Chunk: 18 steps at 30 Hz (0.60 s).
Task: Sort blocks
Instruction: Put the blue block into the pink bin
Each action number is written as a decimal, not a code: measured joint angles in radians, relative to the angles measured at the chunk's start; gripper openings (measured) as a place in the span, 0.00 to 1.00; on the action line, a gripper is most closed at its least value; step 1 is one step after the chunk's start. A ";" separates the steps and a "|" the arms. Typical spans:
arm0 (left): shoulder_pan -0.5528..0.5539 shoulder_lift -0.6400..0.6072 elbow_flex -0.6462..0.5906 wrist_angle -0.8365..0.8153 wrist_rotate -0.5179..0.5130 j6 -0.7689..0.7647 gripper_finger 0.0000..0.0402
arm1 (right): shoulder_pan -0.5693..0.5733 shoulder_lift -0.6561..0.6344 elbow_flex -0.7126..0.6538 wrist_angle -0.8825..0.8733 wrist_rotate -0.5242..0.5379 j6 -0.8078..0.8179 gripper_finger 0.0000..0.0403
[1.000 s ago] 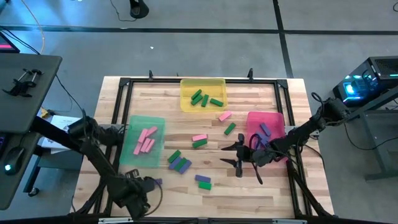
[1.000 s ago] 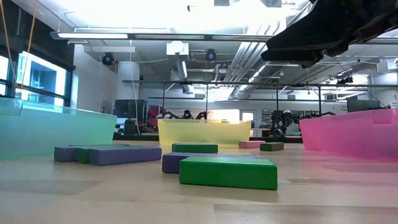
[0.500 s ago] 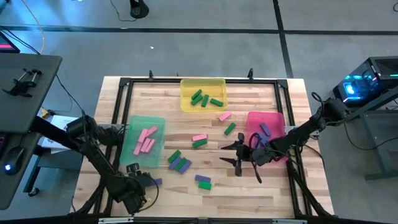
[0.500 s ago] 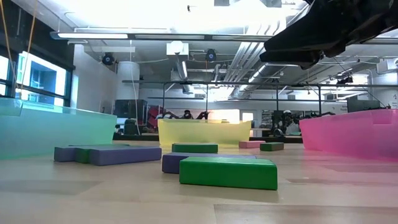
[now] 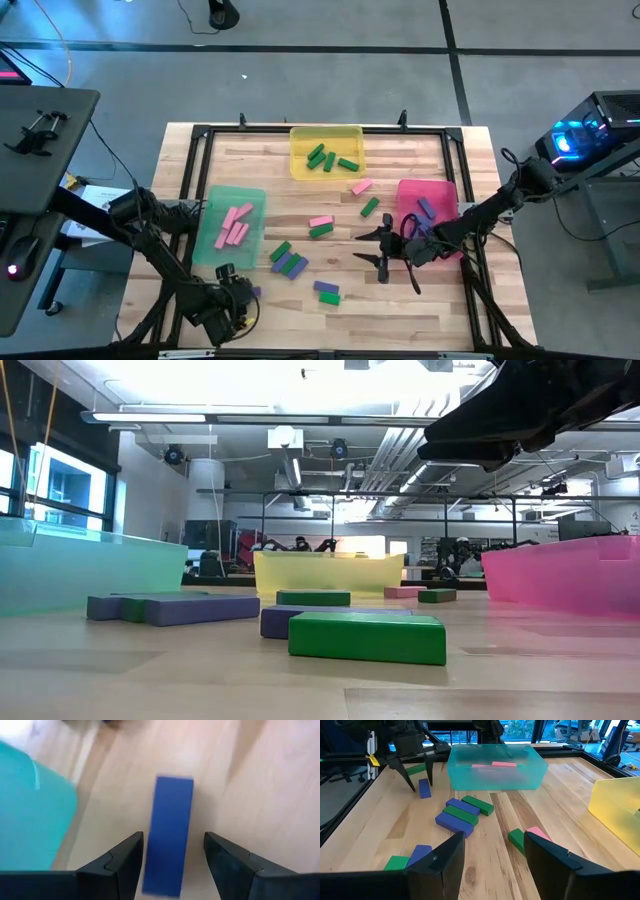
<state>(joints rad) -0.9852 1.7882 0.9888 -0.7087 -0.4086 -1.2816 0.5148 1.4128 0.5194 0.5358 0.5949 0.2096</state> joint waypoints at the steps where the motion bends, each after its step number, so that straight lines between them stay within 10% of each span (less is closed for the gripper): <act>1: 0.006 0.000 0.000 -0.002 0.000 0.000 0.50 | 0.000 0.000 0.000 0.000 0.000 0.000 0.47; 18: 0.182 0.000 0.024 0.168 0.098 0.244 0.16 | 0.000 0.000 0.000 0.000 -0.012 0.000 0.47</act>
<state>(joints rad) -0.8035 1.7883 1.0130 -0.5405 -0.3108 -1.0377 0.5148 1.4128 0.5194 0.5354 0.5827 0.2092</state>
